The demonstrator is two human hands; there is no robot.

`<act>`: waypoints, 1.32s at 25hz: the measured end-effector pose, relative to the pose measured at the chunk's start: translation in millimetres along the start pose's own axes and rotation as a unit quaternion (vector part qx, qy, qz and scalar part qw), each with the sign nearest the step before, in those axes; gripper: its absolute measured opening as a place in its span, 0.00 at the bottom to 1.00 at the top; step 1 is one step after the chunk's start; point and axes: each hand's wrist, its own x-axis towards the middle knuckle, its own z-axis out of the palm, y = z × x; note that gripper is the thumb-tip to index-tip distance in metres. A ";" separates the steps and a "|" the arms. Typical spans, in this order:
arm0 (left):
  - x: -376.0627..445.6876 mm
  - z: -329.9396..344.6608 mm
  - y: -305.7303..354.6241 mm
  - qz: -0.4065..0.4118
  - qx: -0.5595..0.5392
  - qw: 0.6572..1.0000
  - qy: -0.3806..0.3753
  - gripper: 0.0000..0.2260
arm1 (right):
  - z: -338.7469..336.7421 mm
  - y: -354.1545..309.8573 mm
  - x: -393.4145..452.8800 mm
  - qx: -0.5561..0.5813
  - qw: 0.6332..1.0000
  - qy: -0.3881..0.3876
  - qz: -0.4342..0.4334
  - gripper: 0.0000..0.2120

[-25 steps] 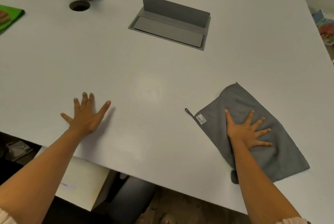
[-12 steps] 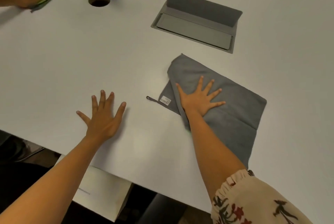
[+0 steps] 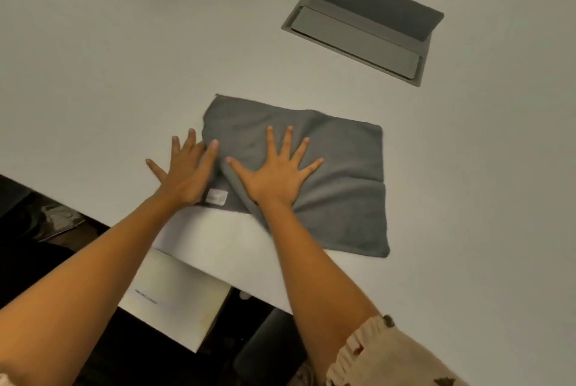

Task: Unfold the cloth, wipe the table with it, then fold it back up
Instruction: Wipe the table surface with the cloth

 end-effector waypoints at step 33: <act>3.7 56.6 124.2 -0.023 0.152 0.986 -0.065 0.62 | -131.9 414.7 -31.9 0.037 0.934 0.051 0.352 0.57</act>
